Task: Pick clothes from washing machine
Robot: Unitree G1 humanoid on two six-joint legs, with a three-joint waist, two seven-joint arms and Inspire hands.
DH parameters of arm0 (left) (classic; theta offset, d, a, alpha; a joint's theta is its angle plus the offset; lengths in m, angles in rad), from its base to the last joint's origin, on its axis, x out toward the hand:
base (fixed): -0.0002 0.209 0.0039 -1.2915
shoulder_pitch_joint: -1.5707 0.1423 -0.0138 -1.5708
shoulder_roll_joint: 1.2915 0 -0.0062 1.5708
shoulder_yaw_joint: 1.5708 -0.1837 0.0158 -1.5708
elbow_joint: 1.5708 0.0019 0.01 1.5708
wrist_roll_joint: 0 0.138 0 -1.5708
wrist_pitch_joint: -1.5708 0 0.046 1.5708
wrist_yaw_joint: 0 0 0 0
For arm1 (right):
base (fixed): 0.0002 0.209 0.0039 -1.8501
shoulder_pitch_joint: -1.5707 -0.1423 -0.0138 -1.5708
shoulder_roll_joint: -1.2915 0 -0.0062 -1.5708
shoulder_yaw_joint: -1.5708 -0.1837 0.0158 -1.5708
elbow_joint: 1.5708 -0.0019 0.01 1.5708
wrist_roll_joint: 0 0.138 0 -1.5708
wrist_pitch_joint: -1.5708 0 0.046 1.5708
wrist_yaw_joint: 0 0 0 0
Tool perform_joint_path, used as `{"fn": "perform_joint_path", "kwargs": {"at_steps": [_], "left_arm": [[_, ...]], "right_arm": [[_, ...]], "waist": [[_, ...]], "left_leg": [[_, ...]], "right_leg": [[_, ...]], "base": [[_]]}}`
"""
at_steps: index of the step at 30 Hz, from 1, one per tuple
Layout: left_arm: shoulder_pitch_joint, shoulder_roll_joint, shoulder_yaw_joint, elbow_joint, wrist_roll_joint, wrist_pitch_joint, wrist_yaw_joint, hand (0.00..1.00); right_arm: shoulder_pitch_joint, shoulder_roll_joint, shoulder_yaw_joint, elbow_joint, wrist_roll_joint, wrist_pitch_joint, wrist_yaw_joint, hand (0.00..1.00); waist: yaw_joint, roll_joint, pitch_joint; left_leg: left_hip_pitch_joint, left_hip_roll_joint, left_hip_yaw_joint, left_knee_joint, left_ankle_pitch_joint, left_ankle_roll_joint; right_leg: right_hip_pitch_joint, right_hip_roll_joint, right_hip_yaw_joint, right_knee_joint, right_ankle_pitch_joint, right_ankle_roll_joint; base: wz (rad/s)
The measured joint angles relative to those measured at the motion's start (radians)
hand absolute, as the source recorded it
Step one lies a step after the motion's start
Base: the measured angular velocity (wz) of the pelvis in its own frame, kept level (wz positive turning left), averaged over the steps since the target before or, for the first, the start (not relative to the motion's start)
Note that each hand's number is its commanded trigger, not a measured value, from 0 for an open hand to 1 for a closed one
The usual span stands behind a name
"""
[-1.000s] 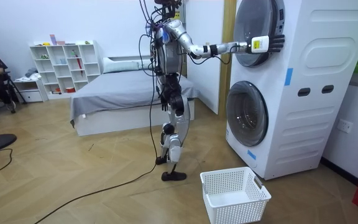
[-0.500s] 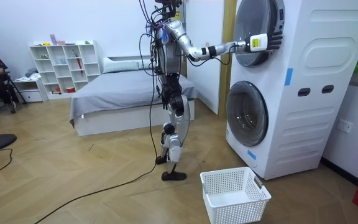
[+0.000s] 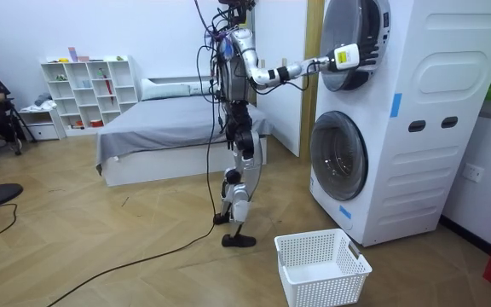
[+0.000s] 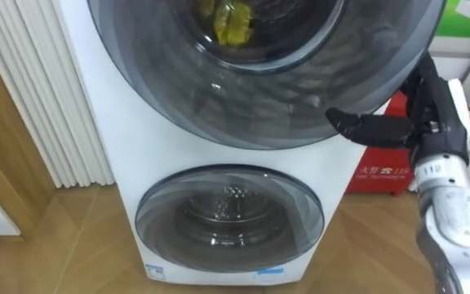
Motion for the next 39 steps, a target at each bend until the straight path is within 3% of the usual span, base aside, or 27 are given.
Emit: {"fn": "perform_joint_path", "kwargs": {"at_steps": [5, 12, 15, 19, 24, 29, 33, 39], "left_arm": [[0.004, -0.007, -0.018, 0.000, 0.001, -0.011, 0.001, 0.00], [0.000, -0.008, -0.036, 0.002, 0.001, -0.028, 0.001, 0.00], [0.000, -0.008, -0.048, 0.003, 0.001, -0.030, 0.001, 0.00], [-0.008, -0.007, -0.075, 0.024, 0.002, -0.031, 0.002, 0.00], [-0.011, -0.002, -0.096, 0.038, 0.002, -0.030, -0.001, 0.00], [-0.025, -0.002, -0.128, 0.062, -0.020, -0.023, -0.017, 0.00], [-0.040, -0.002, -0.162, 0.090, -0.027, -0.020, -0.021, 0.00], [-0.065, 0.000, -0.190, 0.094, -0.028, -0.019, -0.033, 0.00]], "right_arm": [[0.045, 0.048, -0.002, -0.068, -0.025, -0.004, 0.025, 0.00], [0.098, 0.063, 0.005, -0.120, -0.042, -0.024, 0.057, 0.00], [0.134, 0.087, 0.009, -0.164, -0.042, -0.027, 0.075, 0.00], [0.157, 0.111, 0.021, -0.168, -0.034, -0.053, 0.135, 0.00], [0.174, 0.177, 0.021, -0.171, -0.035, -0.059, 0.224, 0.00], [0.208, 0.215, 0.029, -0.173, -0.012, -0.066, 0.284, 0.00], [0.219, 0.216, 0.052, -0.173, -0.011, -0.066, 0.337, 0.00], [0.293, 0.223, 0.094, -0.173, -0.004, -0.064, 0.467, 0.00]], "waist": [[-0.019, 0.001, 0.0002], [-0.019, 0.006, -0.0012], [-0.020, 0.013, -0.0019], [-0.016, 0.015, -0.0025], [-0.021, 0.017, -0.0015], [-0.031, 0.036, -0.0051], [-0.047, 0.051, -0.0035], [-0.054, 0.059, -0.0097]], "left_leg": [[0.006, 0.002, 0.002, 0.000, 0.000, 0.000], [0.012, 0.006, 0.007, 0.000, 0.000, 0.000], [0.018, 0.009, 0.007, 0.000, 0.000, 0.000], [0.026, 0.017, 0.024, -0.002, 0.000, 0.000], [0.023, 0.026, 0.030, 0.002, -0.001, -0.002], [0.005, 0.035, 0.032, 0.007, -0.013, -0.022], [-0.012, 0.036, 0.033, 0.016, -0.016, -0.026], [-0.038, 0.042, 0.034, 0.037, -0.019, -0.034]], "right_leg": [[0.003, 0.000, 0.004, 0.000, 0.000, 0.000], [0.003, 0.009, 0.026, 0.000, 0.000, 0.000], [0.006, 0.010, 0.029, 0.000, 0.000, -0.001], [0.004, 0.017, 0.044, 0.000, 0.005, -0.009], [-0.003, 0.027, 0.055, 0.000, 0.013, -0.022], [-0.019, 0.033, 0.053, 0.002, 0.019, -0.032], [-0.035, 0.033, 0.054, 0.005, 0.027, -0.035], [-0.050, 0.038, 0.057, 0.008, 0.039, -0.039]], "base": [[-0.07], [-0.07], [-0.08], [-0.18], [-0.10], [0.04], [0.00], [0.01]]}}
